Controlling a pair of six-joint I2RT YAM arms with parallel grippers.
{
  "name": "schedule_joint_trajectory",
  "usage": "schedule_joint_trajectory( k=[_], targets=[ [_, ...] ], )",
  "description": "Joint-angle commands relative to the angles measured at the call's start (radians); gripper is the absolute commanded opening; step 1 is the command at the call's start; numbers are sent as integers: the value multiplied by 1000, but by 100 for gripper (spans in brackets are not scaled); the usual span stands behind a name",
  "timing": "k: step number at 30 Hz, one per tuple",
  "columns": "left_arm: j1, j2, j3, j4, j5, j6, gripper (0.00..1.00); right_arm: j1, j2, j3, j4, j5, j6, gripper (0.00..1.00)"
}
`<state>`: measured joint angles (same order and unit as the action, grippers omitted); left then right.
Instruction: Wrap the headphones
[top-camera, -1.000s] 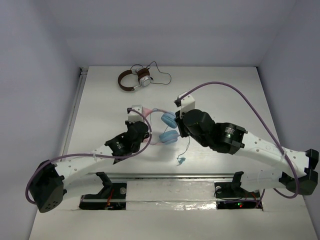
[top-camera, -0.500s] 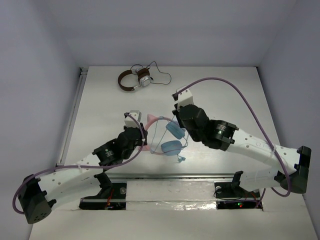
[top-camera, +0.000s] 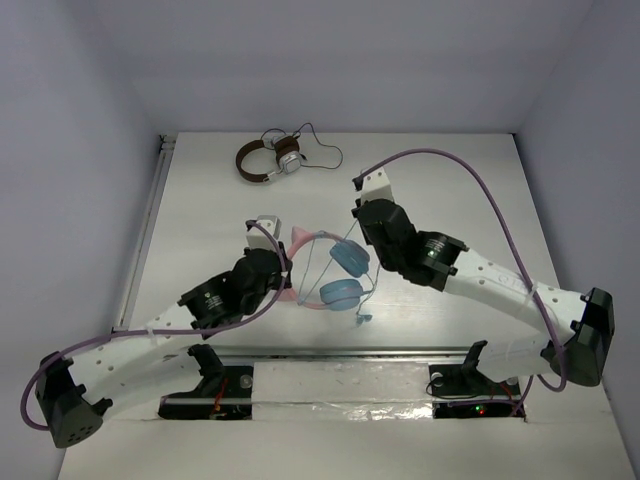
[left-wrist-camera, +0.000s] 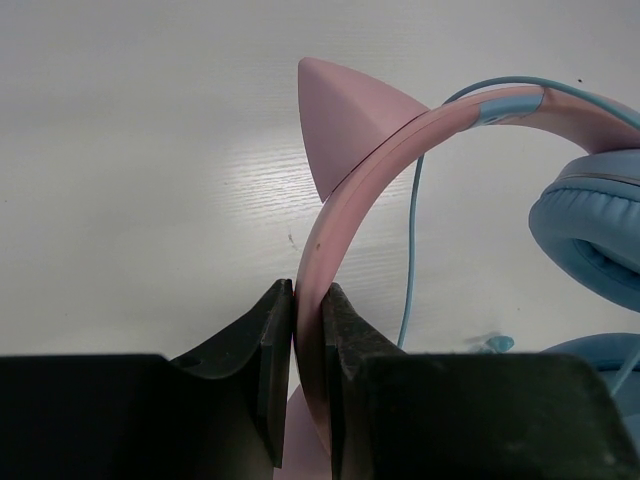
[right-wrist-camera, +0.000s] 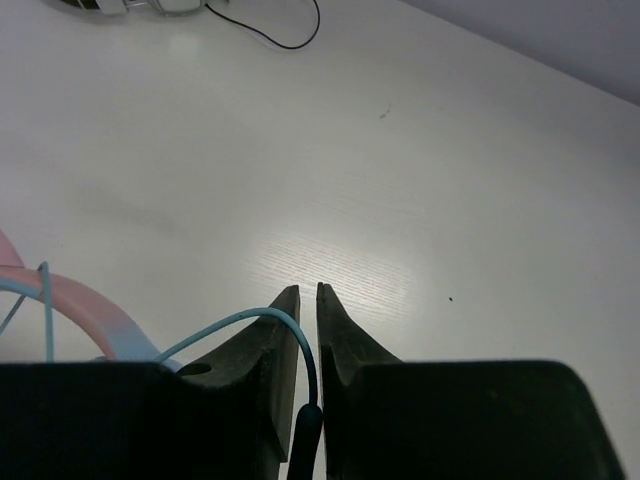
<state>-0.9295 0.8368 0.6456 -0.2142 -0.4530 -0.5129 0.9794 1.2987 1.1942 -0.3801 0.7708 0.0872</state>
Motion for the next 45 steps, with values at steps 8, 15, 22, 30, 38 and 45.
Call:
schedule_joint_trajectory(
  k=[8, 15, 22, 30, 38, 45],
  targets=[
    [-3, -31, 130, 42, 102, 17, 0, -85, 20, -10, 116, -91, 52, 30],
    [-3, -31, 207, 29, 126, 19, 0, -152, -45, -111, 250, -301, 127, 32],
    [-3, -28, 266, 33, 111, 50, 0, -206, -142, -241, 357, -413, 215, 32],
    [-3, -21, 350, 1, 40, 85, 0, -234, -173, -424, 595, -505, 296, 27],
    [-3, 31, 417, 19, 39, 99, 0, -258, -164, -590, 823, -653, 381, 64],
    [-3, 45, 443, 47, 39, 94, 0, -258, -102, -683, 935, -685, 450, 65]
  ],
)
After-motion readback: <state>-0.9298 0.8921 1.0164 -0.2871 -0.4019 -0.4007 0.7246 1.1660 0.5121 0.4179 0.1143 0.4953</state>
